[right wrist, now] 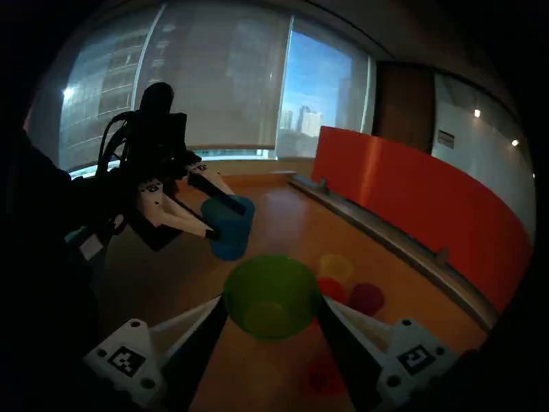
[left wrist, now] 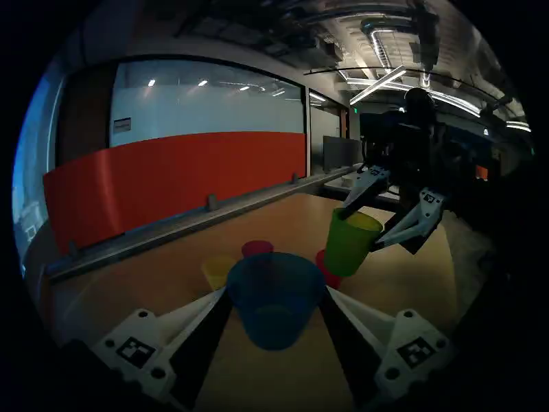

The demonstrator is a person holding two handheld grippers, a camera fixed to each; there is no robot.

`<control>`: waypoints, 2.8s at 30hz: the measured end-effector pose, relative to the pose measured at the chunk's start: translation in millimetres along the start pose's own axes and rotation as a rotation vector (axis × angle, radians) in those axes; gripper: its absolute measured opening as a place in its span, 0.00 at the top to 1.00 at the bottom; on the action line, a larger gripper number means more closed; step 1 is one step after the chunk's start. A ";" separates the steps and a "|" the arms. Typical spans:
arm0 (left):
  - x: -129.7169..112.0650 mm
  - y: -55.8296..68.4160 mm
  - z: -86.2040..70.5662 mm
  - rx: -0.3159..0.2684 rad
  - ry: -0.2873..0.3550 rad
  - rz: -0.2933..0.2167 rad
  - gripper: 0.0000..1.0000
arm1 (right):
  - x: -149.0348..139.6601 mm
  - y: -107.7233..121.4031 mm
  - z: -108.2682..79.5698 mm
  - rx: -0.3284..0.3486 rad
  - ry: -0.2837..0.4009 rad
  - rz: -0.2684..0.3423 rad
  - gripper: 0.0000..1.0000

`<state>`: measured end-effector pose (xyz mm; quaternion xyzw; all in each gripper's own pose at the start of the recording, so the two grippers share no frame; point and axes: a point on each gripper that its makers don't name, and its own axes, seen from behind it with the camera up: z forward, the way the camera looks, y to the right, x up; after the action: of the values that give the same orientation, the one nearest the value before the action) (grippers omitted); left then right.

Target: Pour water

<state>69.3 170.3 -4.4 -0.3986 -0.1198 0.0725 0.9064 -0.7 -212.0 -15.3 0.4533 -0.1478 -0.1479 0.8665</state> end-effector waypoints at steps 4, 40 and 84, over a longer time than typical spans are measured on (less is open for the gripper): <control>5.6 2.4 -3.0 0.003 0.017 0.003 0.14 | 9.6 1.4 -2.9 -0.014 0.041 0.005 0.08; 37.6 2.2 -3.2 0.015 0.119 -0.006 0.14 | 55.8 24.0 -6.2 -0.078 0.313 0.096 0.07; 87.5 -12.3 -4.1 0.075 0.182 0.125 0.14 | 45.1 9.5 11.4 -0.012 0.309 0.112 0.08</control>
<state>155.0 179.0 16.0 -0.3763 -0.0090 0.0968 0.9214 37.2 -232.9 4.3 0.4568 -0.0369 -0.0287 0.8884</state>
